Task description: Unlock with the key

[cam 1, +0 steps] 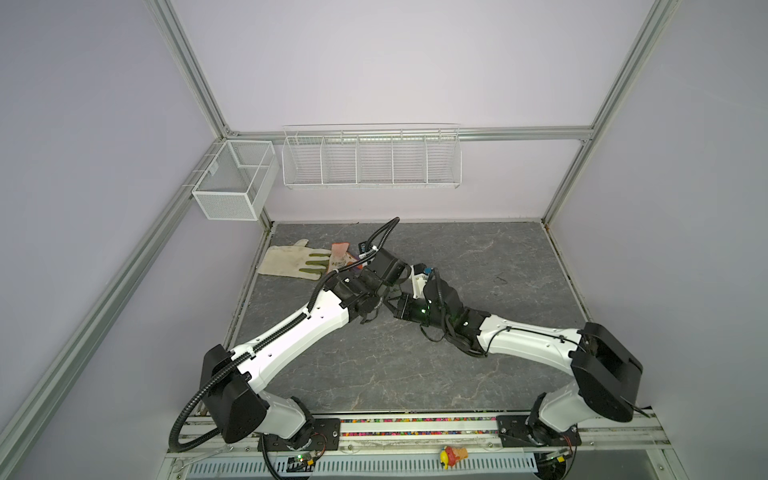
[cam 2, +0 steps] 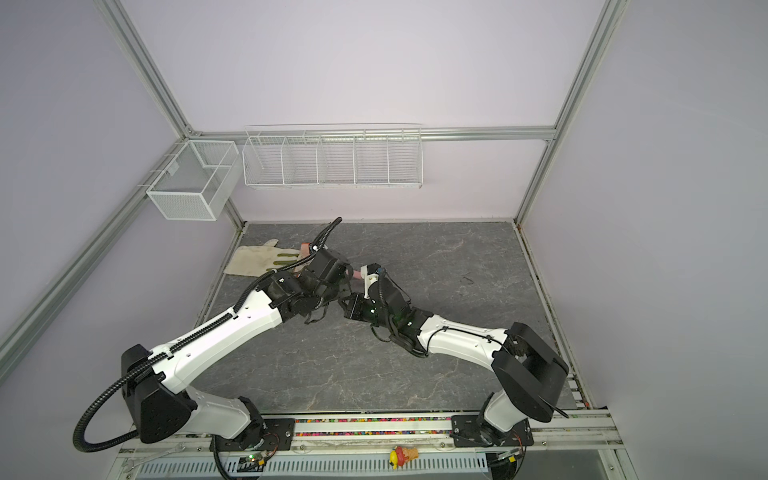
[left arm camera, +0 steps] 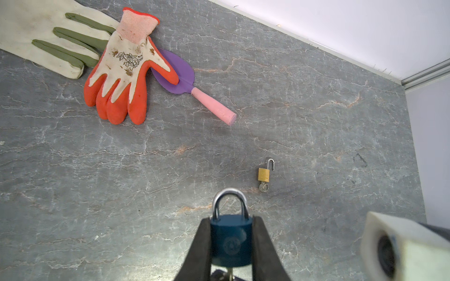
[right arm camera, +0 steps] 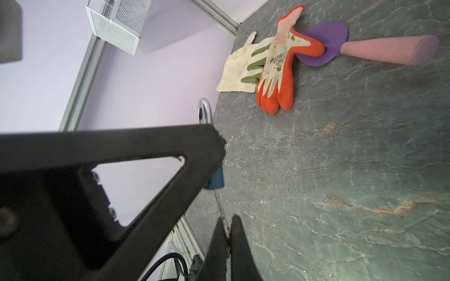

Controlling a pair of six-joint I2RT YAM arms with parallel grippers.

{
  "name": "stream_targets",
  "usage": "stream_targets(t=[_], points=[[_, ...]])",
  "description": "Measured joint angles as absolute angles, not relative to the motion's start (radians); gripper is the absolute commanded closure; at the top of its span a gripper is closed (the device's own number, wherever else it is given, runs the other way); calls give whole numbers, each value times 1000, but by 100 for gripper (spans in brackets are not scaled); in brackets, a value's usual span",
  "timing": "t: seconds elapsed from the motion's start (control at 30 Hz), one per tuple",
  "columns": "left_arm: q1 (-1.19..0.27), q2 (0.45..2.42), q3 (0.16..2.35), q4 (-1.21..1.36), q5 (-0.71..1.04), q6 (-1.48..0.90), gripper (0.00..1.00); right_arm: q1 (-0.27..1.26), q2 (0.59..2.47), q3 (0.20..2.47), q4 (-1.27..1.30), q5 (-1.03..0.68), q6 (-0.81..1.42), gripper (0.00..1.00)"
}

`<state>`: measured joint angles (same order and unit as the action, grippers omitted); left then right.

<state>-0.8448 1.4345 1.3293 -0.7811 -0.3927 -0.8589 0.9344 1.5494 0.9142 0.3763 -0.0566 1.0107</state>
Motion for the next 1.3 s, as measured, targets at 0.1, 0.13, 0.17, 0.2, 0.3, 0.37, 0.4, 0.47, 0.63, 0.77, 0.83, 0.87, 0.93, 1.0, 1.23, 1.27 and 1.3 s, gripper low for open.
stream_targets(t=[0.1, 0.13, 0.17, 0.2, 0.3, 0.37, 0.4, 0.47, 0.63, 0.77, 0.83, 0.87, 0.93, 1.0, 1.23, 1.27, 1.3], points=[[-845, 1435, 1328, -778, -393, -859, 100, 933, 1549, 914, 376, -59, 1011, 94], [-845, 1435, 1327, -775, -392, -859, 100, 932, 1549, 914, 376, -61, 1011, 94], [-845, 1435, 1326, -773, -393, -859, 100, 931, 1549, 914, 376, -61, 1012, 94], [-845, 1436, 1325, -773, -393, -859, 100, 931, 1548, 914, 376, -61, 1012, 94], [-845, 1443, 1325, -772, -393, -859, 100, 931, 1545, 914, 376, -68, 1015, 94], [-845, 1446, 1325, -771, -393, -859, 100, 930, 1541, 913, 374, -68, 1022, 94], [-845, 1446, 1325, -771, -393, -859, 100, 929, 1540, 912, 374, -68, 1025, 94], [-845, 1446, 1325, -769, -394, -859, 100, 924, 1539, 910, 378, -73, 1041, 94], [-847, 1446, 1325, -763, -397, -860, 100, 916, 1539, 910, 383, -92, 1078, 94], [-847, 1444, 1318, -754, -397, -861, 100, 913, 1539, 910, 382, -99, 1100, 94], [-847, 1444, 1317, -752, -396, -861, 100, 912, 1539, 910, 384, -102, 1105, 94], [-847, 1443, 1316, -749, -396, -863, 100, 911, 1539, 910, 385, -102, 1108, 94], [-847, 1442, 1311, -739, -394, -865, 100, 911, 1539, 910, 385, -102, 1111, 94], [-847, 1438, 1305, -734, -392, -868, 100, 911, 1539, 910, 385, -103, 1111, 94], [-847, 1436, 1304, -734, -396, -871, 100, 911, 1539, 910, 385, -105, 1110, 94], [-847, 1436, 1304, -734, -397, -871, 100, 911, 1539, 910, 385, -105, 1110, 94], [-847, 1435, 1304, -734, -397, -871, 100, 911, 1539, 910, 385, -105, 1109, 94]])
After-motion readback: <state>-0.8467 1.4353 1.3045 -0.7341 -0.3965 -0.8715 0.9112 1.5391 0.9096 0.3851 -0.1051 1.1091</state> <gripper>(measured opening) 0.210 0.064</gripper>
